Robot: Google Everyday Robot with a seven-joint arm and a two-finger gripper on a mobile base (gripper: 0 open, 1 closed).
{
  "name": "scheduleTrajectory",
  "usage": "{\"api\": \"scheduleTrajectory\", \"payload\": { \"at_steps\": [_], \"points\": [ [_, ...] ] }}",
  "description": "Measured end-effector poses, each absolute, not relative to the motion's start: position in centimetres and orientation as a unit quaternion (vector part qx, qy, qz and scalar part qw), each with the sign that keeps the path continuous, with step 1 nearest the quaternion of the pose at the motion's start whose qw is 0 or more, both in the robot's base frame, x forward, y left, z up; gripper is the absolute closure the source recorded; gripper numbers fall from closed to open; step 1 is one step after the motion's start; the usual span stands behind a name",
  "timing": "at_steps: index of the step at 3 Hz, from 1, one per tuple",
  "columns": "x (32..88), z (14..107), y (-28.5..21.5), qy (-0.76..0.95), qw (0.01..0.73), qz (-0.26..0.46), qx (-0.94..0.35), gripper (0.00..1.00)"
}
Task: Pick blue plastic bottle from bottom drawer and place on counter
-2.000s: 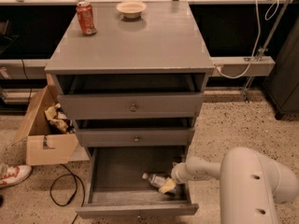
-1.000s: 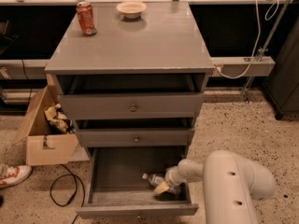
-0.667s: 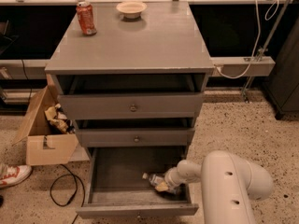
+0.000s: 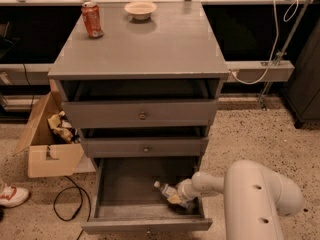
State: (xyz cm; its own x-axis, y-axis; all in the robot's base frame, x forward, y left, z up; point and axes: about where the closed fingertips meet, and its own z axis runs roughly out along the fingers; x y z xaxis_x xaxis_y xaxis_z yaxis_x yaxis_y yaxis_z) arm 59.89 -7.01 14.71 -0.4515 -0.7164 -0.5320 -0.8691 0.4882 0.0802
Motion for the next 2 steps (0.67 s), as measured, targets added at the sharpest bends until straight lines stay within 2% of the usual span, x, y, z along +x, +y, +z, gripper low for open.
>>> {"api": "scheduleTrajectory", "payload": {
  "at_steps": [1, 2],
  "points": [
    [58.9, 20.3, -7.2, 0.802, 0.255, 0.185, -0.508, 1.0],
    [57.1, 28.7, -10.0, 0.76, 0.298, 0.199, -0.542, 1.0]
  ]
}}
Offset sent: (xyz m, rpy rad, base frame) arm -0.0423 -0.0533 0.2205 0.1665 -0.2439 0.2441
